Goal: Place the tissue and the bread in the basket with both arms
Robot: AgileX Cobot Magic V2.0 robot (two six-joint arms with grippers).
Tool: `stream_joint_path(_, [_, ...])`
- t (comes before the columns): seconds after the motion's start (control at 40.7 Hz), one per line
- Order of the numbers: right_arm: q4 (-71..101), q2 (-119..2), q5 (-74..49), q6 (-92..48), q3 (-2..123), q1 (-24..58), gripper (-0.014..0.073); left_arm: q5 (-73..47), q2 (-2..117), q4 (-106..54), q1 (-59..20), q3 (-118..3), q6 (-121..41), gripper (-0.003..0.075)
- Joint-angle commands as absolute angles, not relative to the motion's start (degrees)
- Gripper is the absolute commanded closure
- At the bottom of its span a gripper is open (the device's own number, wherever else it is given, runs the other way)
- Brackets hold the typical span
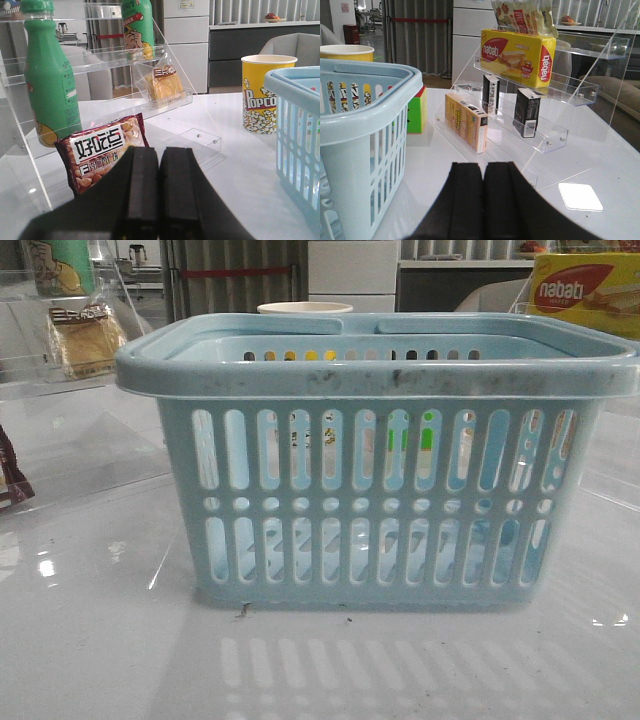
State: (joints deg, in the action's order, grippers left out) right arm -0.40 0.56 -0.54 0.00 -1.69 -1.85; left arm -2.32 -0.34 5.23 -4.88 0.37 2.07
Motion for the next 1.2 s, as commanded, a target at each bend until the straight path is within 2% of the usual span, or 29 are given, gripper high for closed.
stream_joint_path(0.0, [-0.44, 1.63, 4.92, -0.47, -1.70, -2.17, 0.0536, 2.52, -1.28, 4.74, -4.96, 0.37, 2.21, 0.0622])
stream_joint_path(0.221, [-0.44, 1.63, 7.31, -0.47, 0.25, -2.11, 0.0536, 8.47, -1.28, 4.74, -5.18, -1.49, 2.36, 0.0622])
stream_joint_path(0.418, [-0.44, 0.67, -0.91, -0.47, 12.48, -2.11, 0.0536, 6.20, -0.40, 4.74, -5.18, -12.26, 2.87, 0.0622])
stream_joint_path(0.861, [-0.44, -16.73, -24.00, -0.47, 41.37, -2.11, 0.0536, -20.15, 16.48, 4.11, -5.18, -40.96, 2.87, 0.0622])
stream_joint_path(1.18, [-0.44, -25.75, -34.79, -0.47, 43.21, -2.11, 0.0536, -26.44, 24.86, 2.77, -5.18, -41.76, 2.87, 0.0622])
